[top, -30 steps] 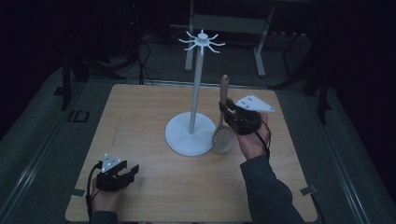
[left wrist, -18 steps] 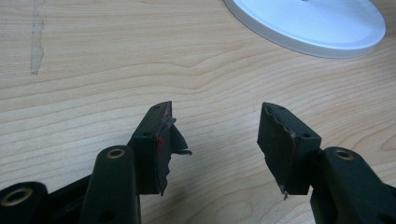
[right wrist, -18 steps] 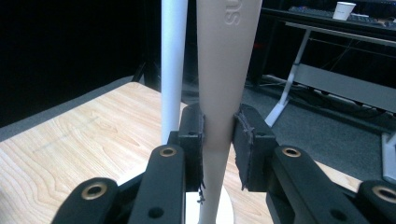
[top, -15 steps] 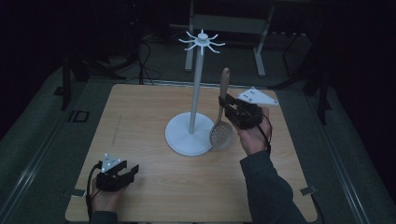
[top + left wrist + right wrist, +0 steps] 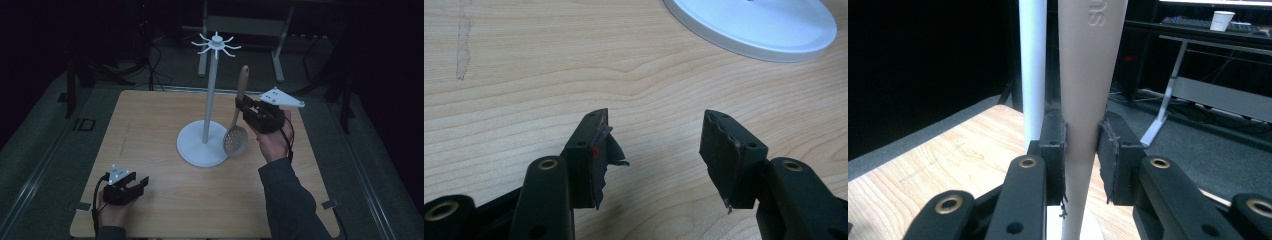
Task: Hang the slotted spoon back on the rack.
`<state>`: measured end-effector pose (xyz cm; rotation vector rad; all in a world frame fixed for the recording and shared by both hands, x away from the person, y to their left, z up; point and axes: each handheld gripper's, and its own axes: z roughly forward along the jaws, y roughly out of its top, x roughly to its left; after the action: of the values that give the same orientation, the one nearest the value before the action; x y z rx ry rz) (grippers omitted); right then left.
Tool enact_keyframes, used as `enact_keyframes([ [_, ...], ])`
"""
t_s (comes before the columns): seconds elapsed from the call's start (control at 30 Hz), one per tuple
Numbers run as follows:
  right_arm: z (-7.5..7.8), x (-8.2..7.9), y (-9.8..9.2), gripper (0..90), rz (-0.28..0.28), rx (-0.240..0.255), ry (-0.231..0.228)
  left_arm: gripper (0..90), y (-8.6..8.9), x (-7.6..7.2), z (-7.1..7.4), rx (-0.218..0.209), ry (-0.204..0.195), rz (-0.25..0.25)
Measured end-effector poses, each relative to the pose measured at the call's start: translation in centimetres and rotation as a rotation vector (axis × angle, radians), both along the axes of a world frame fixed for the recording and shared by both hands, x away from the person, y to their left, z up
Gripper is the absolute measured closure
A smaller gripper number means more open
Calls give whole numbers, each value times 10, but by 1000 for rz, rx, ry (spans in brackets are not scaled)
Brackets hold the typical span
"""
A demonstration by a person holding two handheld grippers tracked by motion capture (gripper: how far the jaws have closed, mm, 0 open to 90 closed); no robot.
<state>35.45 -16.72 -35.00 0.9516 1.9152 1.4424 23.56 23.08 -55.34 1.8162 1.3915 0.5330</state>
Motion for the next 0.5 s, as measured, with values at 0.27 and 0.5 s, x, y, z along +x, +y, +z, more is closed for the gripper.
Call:
enact_keyframes([
  [0.27,8,0,5,741,22,17,-6,459,0,0,0,2,0,-1],
  [0.5,15,1,11,741,34,18,-13,459,0,0,0,-1,-1,1],
])
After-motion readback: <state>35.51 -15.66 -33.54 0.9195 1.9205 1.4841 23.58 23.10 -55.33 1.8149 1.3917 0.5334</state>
